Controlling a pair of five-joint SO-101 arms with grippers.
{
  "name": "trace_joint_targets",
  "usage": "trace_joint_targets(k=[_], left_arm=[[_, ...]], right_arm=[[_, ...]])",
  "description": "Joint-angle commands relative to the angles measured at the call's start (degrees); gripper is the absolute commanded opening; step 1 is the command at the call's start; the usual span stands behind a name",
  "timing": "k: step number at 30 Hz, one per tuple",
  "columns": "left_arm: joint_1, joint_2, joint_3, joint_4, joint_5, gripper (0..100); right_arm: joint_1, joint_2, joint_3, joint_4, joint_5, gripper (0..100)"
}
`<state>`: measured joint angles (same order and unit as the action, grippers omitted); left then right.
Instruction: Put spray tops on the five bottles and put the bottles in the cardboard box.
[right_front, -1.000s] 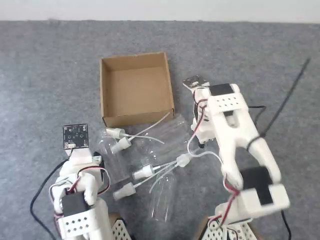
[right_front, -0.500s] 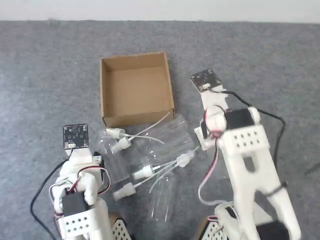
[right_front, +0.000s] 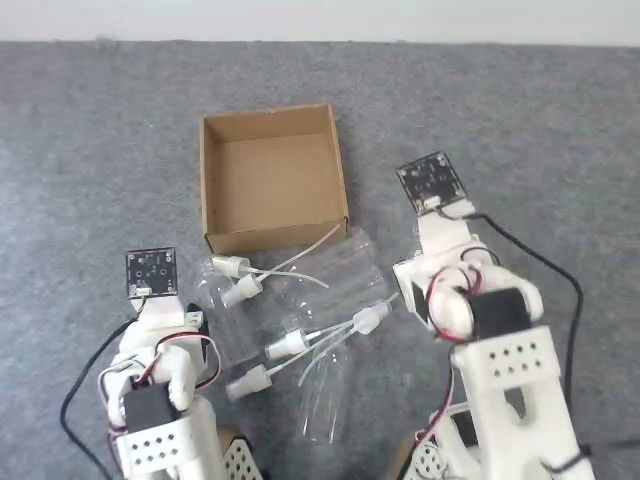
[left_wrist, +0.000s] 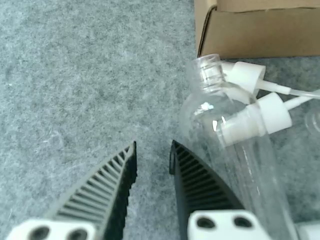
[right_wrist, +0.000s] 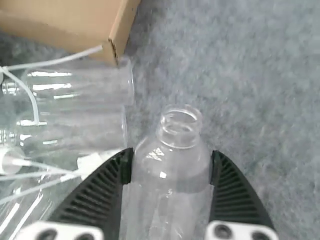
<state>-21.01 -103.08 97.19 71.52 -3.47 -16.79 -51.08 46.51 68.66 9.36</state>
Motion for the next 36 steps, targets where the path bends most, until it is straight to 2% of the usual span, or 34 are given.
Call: trace_joint_targets(k=[1,5,14,19,28,36], left_arm=[[-0.1,0.4,-0.7,0.0,-0.3,11],[-0.1,0.4,-0.7,0.0,-0.3,11],[0.0,0.4,-0.7,0.0,-0.2,11],[0.0,0.4,-0.7,0.0,-0.1,11],[0.1,0.4,-0.7,0.0,-0.3,11],[-0.4,0.4,-6.3,-0.4,-0.4,11]], right_arm=[[0.1,-7.5,4.4,-7.3,-3.3,13.2],[0.2,-13.1,10.5,-13.1,-4.8,13.2],[0.3,-21.9,18.4,-18.9,-5.2,13.2],[5.0,-26.3,23.1,-23.9,-5.5,13.2],[13.5,-33.3,26.8,-27.1,-12.7,13.2],[14.8,-33.7,27.4,-28.1,-13.1,13.2]])
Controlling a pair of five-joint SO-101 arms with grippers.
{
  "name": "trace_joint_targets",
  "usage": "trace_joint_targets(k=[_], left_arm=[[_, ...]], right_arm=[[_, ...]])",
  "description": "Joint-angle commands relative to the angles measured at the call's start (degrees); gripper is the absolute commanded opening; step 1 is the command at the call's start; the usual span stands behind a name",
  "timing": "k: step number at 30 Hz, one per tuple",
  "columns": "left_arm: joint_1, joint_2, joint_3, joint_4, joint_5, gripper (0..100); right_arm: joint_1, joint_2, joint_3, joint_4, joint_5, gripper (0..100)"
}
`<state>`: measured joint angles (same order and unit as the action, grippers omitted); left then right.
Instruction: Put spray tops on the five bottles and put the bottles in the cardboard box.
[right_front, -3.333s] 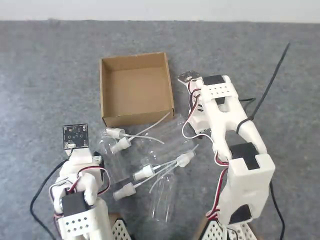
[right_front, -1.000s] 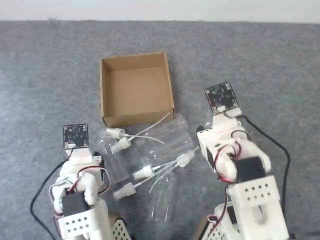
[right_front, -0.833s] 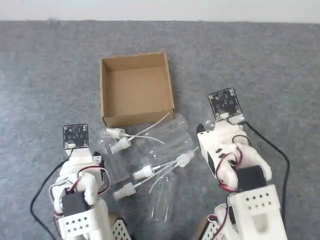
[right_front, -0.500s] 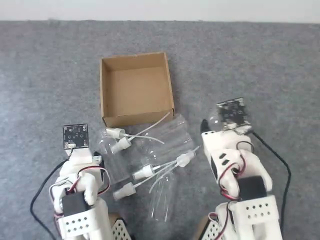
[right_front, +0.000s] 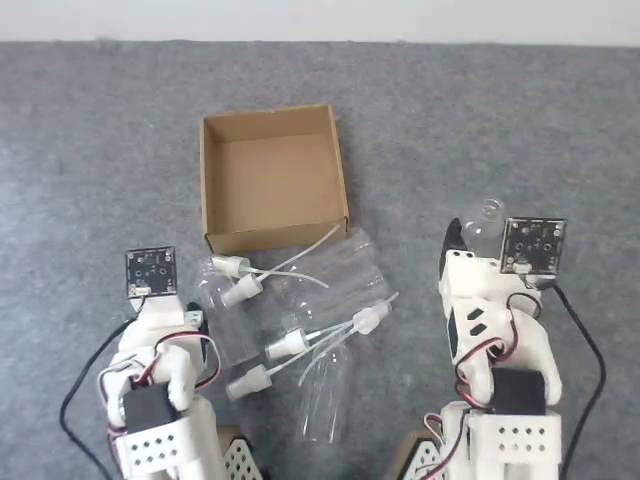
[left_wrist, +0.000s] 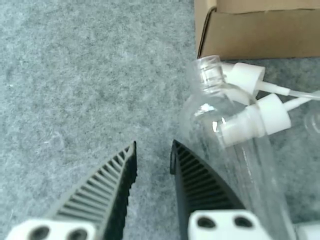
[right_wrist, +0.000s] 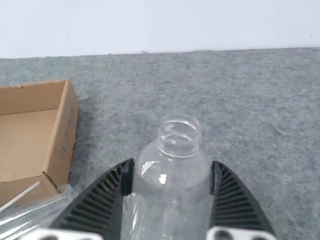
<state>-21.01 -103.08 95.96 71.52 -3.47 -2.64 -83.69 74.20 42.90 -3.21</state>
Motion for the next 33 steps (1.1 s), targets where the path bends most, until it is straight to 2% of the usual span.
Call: trace_joint_targets(k=[1,4,9,18,22,27,30,33], left_arm=[[-0.3,0.4,-6.2,-0.5,-0.4,11],[-0.3,0.4,-10.3,-0.5,-0.6,11],[0.1,0.4,-17.6,-0.4,-8.8,11],[0.2,0.9,-26.2,1.8,-10.4,11],[4.2,1.0,-27.0,5.5,-14.0,11],[6.7,1.1,-27.2,6.4,-14.4,11],[6.8,4.7,-27.9,6.0,-15.8,11],[7.5,13.6,-31.5,6.4,-16.2,11]], right_arm=[[0.7,-1.1,0.3,-2.9,-0.4,13.2],[0.7,-1.4,2.3,-6.0,-0.1,13.2],[0.8,-1.3,3.2,-7.5,0.0,13.2],[3.0,-1.3,3.2,-7.8,-0.1,13.2],[3.0,-1.2,3.2,-7.8,-0.1,13.2],[3.1,-1.2,3.2,-7.8,-0.1,13.2],[3.1,-1.1,3.2,-7.8,-0.1,13.2],[3.1,-1.1,3.2,-7.8,-0.1,13.2]])
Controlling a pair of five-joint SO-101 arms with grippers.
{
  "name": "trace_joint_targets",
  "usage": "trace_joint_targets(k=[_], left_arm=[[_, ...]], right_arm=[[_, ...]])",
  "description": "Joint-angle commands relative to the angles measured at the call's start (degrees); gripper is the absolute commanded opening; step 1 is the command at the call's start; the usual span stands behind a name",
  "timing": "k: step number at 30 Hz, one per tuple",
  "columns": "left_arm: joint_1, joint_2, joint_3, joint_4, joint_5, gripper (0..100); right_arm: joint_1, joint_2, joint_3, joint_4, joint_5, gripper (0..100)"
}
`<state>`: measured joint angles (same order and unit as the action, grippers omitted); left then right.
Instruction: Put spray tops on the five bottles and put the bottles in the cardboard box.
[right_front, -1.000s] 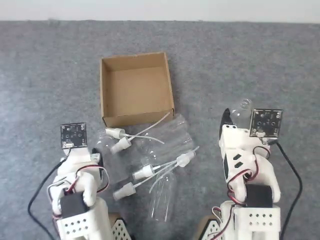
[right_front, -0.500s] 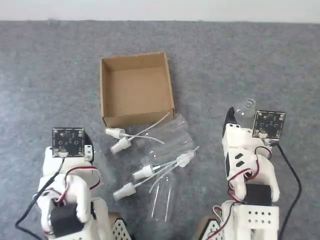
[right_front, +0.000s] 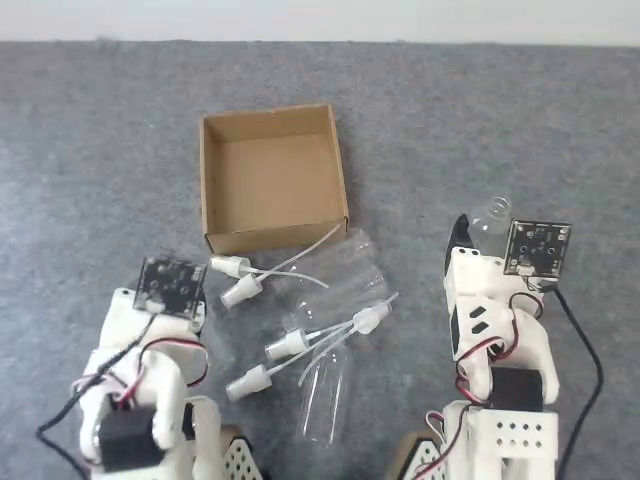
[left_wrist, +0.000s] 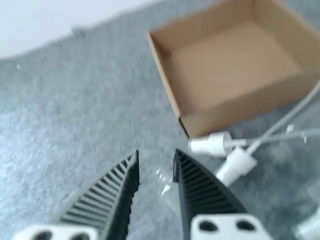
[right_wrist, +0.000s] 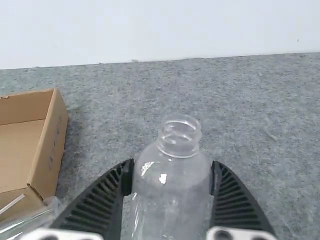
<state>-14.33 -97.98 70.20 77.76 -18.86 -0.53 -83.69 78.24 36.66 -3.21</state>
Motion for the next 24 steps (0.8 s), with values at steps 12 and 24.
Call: trace_joint_targets(k=[12,24], left_arm=[[12.3,46.6,-23.3,2.4,19.1,11],[11.8,68.0,-27.9,-5.3,46.9,10]], right_arm=[[0.9,-1.1,-0.8,-1.5,-0.1,13.2],[0.8,-1.1,-0.8,-1.5,-0.1,13.2]])
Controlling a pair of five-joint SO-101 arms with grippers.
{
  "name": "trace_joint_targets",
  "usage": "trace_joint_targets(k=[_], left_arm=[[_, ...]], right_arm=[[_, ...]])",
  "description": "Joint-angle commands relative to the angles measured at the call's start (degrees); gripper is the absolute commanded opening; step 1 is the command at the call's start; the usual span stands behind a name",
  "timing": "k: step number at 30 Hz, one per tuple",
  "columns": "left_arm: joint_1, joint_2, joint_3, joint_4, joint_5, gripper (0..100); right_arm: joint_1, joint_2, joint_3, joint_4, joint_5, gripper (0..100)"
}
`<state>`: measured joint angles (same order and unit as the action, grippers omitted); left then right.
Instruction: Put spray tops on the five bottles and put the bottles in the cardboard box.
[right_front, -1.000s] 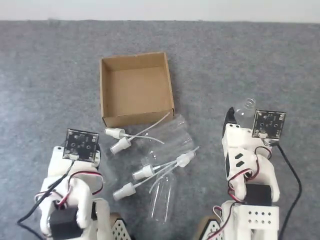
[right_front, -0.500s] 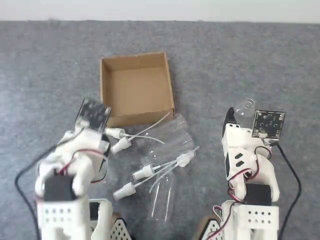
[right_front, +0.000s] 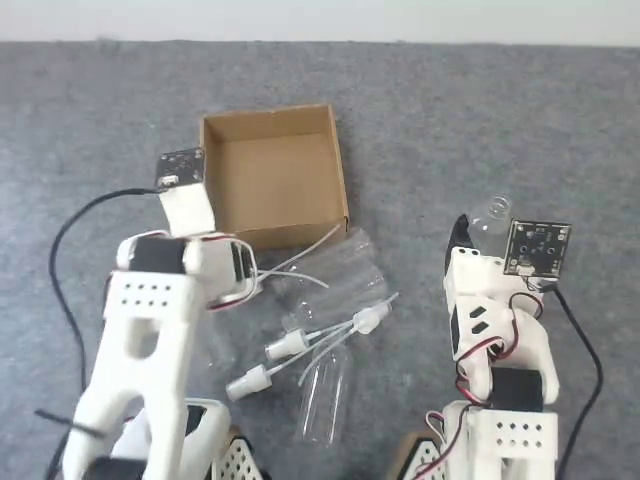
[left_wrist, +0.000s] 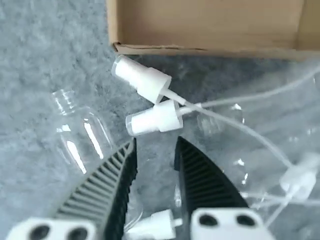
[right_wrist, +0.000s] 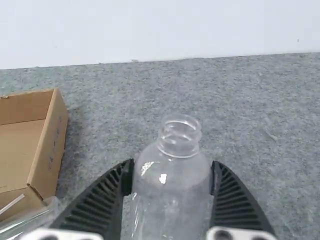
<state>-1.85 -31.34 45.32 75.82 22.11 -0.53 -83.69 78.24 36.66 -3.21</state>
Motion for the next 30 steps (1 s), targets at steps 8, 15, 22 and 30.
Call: trace_joint_targets(k=[8,15,22,30], left_arm=[[-1.1,7.3,-3.1,-7.6,20.2,10],[-2.2,14.0,-5.4,-8.4,25.2,10],[-6.2,22.9,-10.6,-8.4,26.6,26],[-5.8,28.0,-14.5,-8.7,29.2,27]], right_arm=[[0.7,-1.1,-0.8,-1.5,-0.1,13.2],[0.7,-1.1,-0.8,-1.5,0.0,13.2],[0.7,-1.1,-0.8,-1.5,0.0,13.2],[0.7,-1.1,-0.8,-1.5,0.0,13.2]])
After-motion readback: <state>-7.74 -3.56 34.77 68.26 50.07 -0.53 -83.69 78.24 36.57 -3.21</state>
